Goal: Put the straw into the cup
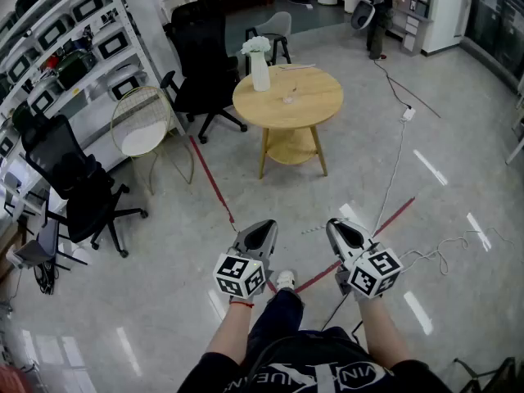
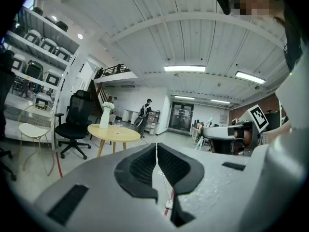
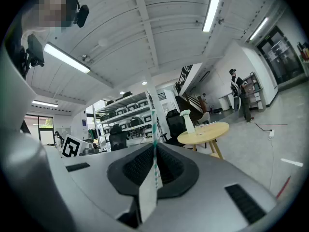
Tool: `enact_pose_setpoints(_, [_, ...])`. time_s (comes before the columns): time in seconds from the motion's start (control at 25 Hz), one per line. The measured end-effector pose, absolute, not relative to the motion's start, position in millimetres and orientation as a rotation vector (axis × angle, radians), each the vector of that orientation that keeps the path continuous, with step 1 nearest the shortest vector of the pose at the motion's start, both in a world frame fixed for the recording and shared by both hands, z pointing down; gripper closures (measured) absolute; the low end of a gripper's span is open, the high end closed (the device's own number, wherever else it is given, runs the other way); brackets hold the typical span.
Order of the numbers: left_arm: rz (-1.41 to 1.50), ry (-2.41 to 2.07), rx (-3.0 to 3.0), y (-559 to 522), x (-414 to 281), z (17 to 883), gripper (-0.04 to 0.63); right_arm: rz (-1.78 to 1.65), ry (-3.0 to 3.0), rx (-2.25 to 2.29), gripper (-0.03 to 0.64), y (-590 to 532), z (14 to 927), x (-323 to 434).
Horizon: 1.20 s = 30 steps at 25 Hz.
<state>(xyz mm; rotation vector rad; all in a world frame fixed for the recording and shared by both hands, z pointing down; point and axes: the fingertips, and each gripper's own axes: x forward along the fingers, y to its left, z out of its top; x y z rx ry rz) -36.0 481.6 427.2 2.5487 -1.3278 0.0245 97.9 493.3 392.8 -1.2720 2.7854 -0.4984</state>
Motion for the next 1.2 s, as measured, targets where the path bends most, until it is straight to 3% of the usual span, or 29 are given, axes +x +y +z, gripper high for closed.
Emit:
enact_pose_setpoints(0.8, [0.035, -1.227, 2.519, 254.1, -75.1, 451.4, 0.578, -0.586, 2.748, -1.427, 0.595, 268.2, 413.5, 63.6])
enact_pose_setpoints(1.2, [0.023, -1.232, 2.455, 200.1, -99.7, 473.6, 0.578, -0.627, 2.711, -1.455, 0.595, 210.7, 419.2, 59.6])
